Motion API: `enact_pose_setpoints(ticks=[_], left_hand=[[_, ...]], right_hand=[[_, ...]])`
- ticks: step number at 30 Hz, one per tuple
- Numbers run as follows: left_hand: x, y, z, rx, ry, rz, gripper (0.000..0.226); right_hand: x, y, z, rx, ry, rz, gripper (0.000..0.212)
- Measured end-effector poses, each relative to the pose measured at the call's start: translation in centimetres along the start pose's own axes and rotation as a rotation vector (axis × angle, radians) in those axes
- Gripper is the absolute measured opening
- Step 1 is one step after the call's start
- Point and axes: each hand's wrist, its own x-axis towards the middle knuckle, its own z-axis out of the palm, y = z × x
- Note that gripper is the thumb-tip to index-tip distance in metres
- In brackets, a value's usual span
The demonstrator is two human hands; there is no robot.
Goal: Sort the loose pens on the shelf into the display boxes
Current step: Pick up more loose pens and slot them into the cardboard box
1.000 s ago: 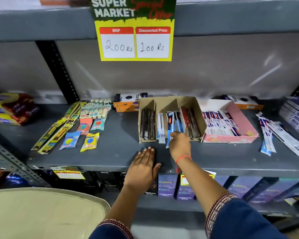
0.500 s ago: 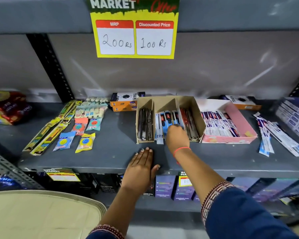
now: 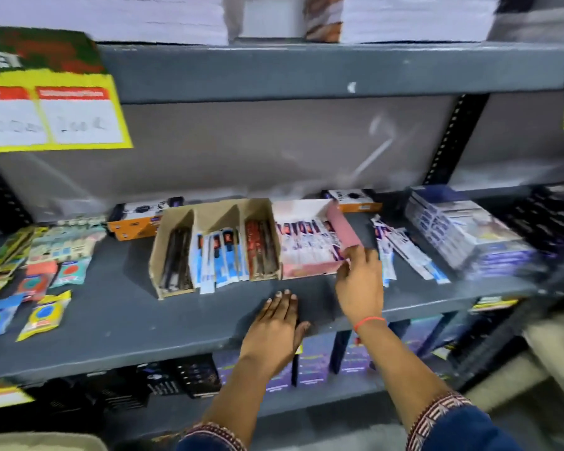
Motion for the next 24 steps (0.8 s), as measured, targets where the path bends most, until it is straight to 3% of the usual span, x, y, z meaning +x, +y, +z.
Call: enact_pose_setpoints(ticks=[6,10,16,19,22,24], left_hand=[[4.1,4.5,0.7,-0.033,-0.082,0.029,0.061],[4.5,4.7,1.4,0.028,0.003,0.029,0.061],[4.4,5.2,0.8,0.084,-0.017,-0.003,0.062],[4.3,5.5,0.6,0.130,0.068,0.031,0.047],[4.2,5.7,0.1,0.098,0.013,-0.007,0.062],[4.2,5.6,0.3,0.102,-0.019,-0.031,0.066]], right_hand=[[4.1,7.7,-2.0,-0.365,-0.254,0.206,0.036],[5.8,10.1,-2.2,-0.318,-0.305,0.219,0.037],[7.2,11.5,-2.7,-0.297,-0.223,0.178,0.035],[6.8,10.3,-2.1,-0.282,-0.256,0.165,0.028],[6.4,9.1,-1.3,-0.280,-0.364,0.194,0.046],[6.8,8.7,-1.3,-0.241,-0.395,0.247,0.045]])
